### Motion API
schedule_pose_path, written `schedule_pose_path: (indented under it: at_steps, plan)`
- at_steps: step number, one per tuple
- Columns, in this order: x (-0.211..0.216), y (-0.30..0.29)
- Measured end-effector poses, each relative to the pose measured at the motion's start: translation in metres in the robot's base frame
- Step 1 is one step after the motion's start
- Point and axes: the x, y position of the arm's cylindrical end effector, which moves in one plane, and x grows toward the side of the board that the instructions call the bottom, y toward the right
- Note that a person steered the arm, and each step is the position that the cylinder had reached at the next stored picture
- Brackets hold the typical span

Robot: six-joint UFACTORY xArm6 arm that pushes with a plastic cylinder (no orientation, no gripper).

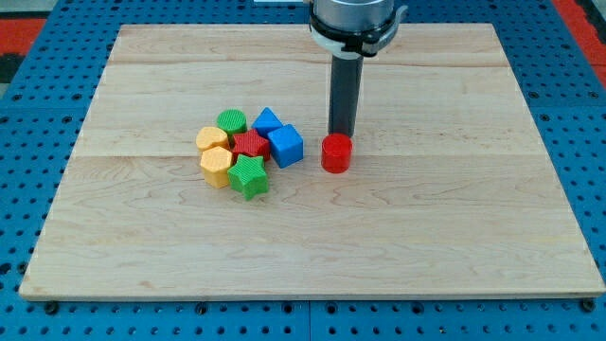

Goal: Push the red circle below the blue cube

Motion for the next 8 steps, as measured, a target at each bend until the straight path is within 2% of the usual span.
schedule_pose_path:
  at_steps: [1, 3, 4, 6, 7, 8]
  plan:
    - [0.006, 0.018]
    - [0.022, -0.004]
    - [0.043, 0.024]
    - [0.041, -0.02]
    - [0.062, 0.005]
    - [0.066, -0.018]
